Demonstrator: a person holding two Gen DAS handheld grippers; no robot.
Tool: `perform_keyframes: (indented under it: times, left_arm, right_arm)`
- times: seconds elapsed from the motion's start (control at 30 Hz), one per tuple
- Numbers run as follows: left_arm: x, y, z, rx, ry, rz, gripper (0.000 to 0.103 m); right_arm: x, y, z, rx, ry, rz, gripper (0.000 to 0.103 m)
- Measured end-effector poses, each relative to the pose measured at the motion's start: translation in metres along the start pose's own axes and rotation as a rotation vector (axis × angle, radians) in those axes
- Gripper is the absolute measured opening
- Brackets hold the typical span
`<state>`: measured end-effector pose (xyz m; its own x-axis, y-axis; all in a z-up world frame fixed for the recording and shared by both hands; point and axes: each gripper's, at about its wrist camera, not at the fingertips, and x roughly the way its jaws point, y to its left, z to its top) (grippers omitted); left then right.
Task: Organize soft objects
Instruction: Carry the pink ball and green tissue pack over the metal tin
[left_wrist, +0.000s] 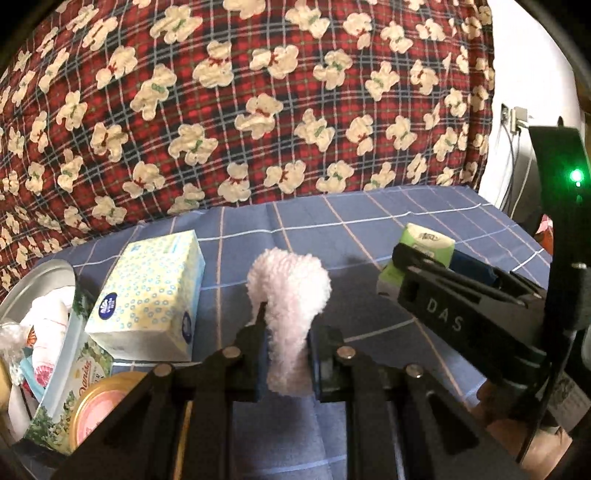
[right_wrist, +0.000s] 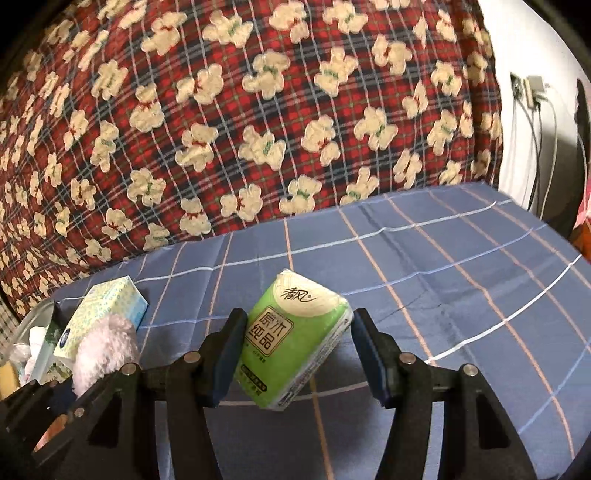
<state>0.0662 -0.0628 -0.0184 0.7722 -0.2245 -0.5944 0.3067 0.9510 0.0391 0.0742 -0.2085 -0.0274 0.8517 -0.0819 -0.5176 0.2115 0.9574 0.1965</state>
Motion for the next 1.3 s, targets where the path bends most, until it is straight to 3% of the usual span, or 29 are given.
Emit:
perform_keyframes:
  times: [0.17,0.67,1.3]
  left_arm:
    - [-0.008,-0.003,-0.01,0.011,-0.057,0.005,0.016]
    - [-0.026,0.002,-0.027,-0.01,-0.098,-0.053,0.016]
    - [-0.067,0.03,-0.048,-0.052,-0.181,-0.084,0.016]
  right_arm:
    - [-0.02,-0.001,-0.004,-0.024,-0.067,-0.058,0.061]
    - [-0.063,0.015,-0.022,-0.103,-0.153,-0.118,0.061]
    - [-0.097,0.051,-0.048,-0.131,-0.223,-0.074,0.061]
